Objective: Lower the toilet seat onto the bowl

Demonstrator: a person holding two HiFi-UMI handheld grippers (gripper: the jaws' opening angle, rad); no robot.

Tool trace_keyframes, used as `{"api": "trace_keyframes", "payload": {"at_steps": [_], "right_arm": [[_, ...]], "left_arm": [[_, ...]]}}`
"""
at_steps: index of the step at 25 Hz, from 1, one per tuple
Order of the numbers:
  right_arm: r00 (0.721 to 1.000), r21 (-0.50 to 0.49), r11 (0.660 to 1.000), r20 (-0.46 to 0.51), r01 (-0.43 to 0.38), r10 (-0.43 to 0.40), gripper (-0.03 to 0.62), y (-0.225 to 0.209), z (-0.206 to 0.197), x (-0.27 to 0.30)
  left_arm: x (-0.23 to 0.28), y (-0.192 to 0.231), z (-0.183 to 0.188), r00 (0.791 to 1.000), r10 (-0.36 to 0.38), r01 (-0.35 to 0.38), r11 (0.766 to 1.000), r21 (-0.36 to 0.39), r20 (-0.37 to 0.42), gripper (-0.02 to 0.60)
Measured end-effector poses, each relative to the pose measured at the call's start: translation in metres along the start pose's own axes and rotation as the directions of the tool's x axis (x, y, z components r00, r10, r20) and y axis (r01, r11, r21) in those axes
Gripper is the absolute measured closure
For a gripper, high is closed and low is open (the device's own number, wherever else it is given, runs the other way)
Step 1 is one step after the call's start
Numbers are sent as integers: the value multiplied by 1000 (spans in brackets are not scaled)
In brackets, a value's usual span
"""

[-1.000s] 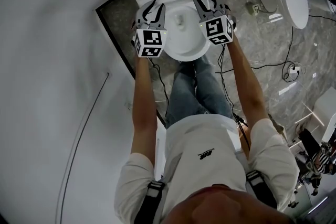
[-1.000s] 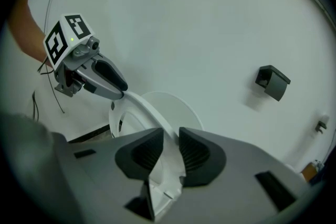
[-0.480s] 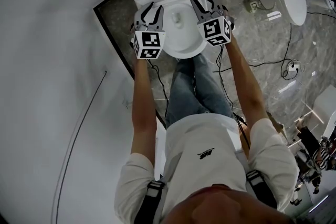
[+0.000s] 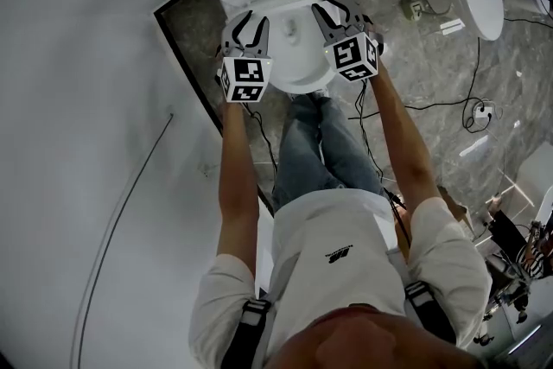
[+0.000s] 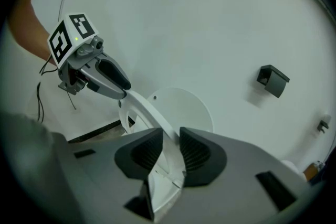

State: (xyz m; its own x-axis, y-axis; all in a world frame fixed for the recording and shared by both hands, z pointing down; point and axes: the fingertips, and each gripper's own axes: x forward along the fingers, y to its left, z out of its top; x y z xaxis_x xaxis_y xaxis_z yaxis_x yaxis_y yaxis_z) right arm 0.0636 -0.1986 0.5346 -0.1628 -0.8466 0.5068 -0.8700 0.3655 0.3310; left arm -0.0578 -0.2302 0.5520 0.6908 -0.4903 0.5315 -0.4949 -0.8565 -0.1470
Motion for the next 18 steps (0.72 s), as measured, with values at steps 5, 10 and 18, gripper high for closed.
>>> {"api": "trace_keyframes", "payload": {"at_steps": [5,10,18], "right_arm": [[1000,-6,1000,-2,-15,15,488,13,-9,-12],[999,-6,999,-7,-31,31,487,21,-18,-19],[999,-16,999,-11,-50,50,483,39,-29,-33]], "left_arm": [[-10,-14,-10,1000,-1,1,1000,-4,-10,453],[-14,-25,-17,1000,-3,2,1000,-6,-26,451],[-26,-42,-33,999,4,-5,1000,-12,-39,448]]}}
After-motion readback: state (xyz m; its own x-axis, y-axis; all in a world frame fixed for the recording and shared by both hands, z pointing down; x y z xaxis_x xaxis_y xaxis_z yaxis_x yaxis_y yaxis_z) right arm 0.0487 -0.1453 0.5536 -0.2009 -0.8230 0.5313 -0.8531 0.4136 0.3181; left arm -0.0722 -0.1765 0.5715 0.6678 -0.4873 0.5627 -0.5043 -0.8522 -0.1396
